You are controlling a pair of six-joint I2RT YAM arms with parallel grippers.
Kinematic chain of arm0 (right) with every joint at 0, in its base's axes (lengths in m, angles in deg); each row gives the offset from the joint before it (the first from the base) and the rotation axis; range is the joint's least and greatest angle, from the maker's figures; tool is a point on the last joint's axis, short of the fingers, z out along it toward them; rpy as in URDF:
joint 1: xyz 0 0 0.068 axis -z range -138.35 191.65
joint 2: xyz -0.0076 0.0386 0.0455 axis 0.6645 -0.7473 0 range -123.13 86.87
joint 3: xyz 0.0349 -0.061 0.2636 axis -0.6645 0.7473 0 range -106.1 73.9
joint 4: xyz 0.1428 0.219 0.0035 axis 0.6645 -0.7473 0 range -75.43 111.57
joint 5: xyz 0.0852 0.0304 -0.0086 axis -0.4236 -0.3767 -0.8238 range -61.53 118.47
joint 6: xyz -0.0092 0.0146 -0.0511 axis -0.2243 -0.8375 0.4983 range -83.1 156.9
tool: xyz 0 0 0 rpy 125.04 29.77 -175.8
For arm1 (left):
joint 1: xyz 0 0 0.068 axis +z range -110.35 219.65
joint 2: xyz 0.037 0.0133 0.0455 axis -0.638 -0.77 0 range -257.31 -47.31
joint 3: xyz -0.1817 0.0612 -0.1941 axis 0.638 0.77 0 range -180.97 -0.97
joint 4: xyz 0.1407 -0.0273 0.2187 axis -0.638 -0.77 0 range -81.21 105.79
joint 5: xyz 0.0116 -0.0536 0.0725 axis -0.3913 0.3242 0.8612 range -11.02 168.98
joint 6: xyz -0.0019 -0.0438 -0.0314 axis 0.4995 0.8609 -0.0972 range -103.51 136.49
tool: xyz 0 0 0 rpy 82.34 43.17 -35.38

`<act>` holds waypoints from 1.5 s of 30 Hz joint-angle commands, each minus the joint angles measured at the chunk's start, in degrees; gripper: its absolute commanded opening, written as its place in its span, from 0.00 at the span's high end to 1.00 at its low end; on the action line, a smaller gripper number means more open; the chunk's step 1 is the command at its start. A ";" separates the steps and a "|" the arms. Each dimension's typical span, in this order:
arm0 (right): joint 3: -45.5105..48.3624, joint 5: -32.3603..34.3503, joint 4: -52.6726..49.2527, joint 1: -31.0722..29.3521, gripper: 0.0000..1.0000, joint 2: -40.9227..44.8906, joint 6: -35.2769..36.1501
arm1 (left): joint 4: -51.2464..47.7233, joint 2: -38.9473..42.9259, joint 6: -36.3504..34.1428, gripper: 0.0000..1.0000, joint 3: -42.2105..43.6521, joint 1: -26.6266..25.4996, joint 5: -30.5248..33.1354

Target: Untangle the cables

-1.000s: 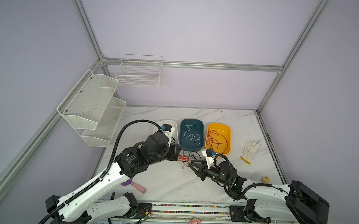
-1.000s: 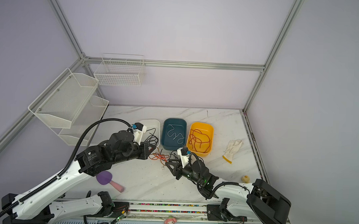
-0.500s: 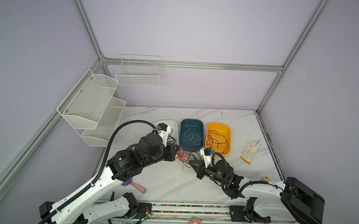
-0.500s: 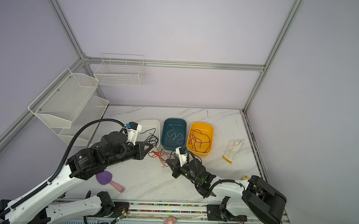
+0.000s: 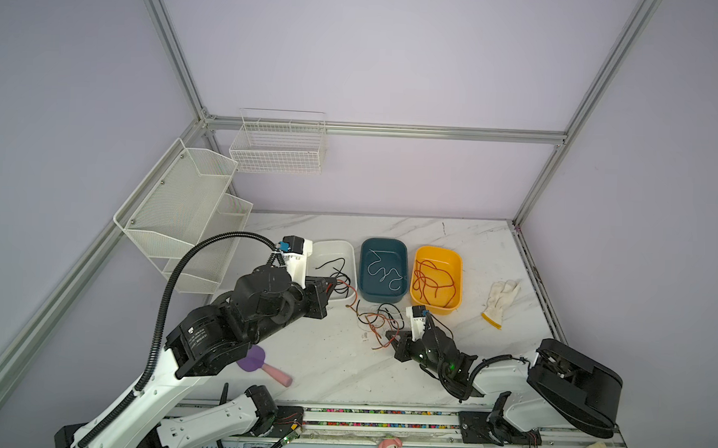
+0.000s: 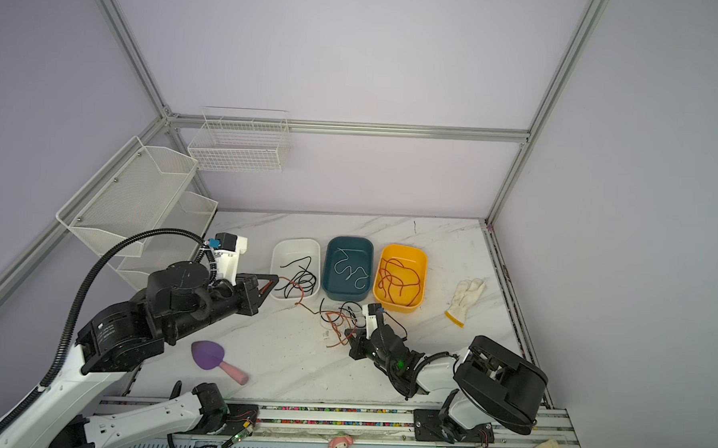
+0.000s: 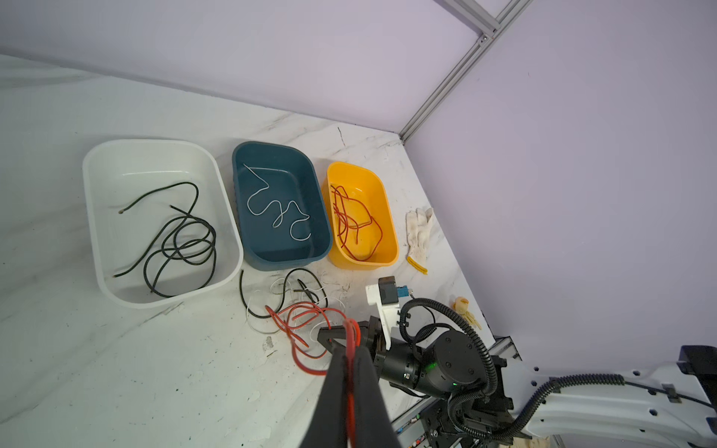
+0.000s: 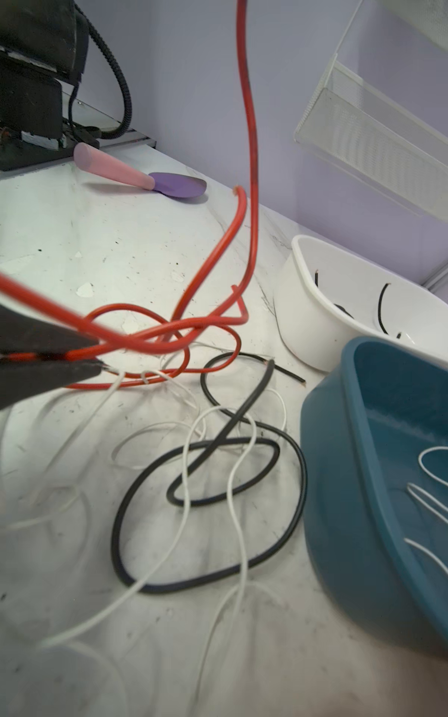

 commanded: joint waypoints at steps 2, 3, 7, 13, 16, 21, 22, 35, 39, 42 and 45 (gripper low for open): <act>1.05 3.93 -2.64 -0.33 1.00 1.09 -2.82 | -1.59 -0.38 -4.23 1.00 -8.97 -0.22 3.35; 1.09 3.98 -3.28 -0.31 1.00 1.08 -2.64 | -1.95 -0.86 -4.87 1.00 -10.31 -0.25 3.62; 1.88 3.95 -3.26 -0.32 1.00 0.69 -2.44 | -3.88 -4.01 -7.62 1.00 -17.25 -0.24 3.99; 3.05 4.33 -3.68 -0.30 1.00 1.59 -1.94 | -7.35 -10.83 -11.97 1.00 -31.36 -0.23 3.86; 3.23 4.56 -4.50 -0.30 1.00 2.91 -1.41 | -7.76 -13.79 -13.51 1.00 -37.29 -0.25 3.26; 2.89 4.62 -7.22 -0.29 1.00 8.00 -0.13 | -6.94 -18.65 -14.49 1.00 -41.73 -0.25 0.47; 2.79 4.33 -7.75 -0.29 1.00 9.18 0.40 | -6.64 -19.61 -14.64 1.00 -42.16 -0.25 -0.18; 2.10 3.86 -17.49 -0.34 0.77 27.44 3.51 | 0.52 -30.34 -20.43 1.00 -48.92 -0.17 -5.18; 1.73 5.08 -23.01 -0.35 0.65 33.82 3.73 | 2.38 -35.24 -21.50 1.00 -51.66 -0.16 -7.85; 0.15 9.50 -30.61 -0.30 0.64 41.29 3.54 | 4.10 -38.02 -22.06 1.00 -52.67 -0.18 -9.76; -1.76 15.61 -39.76 -0.29 0.60 49.66 1.52 | 6.44 -40.58 -23.11 1.00 -53.16 -0.23 -11.02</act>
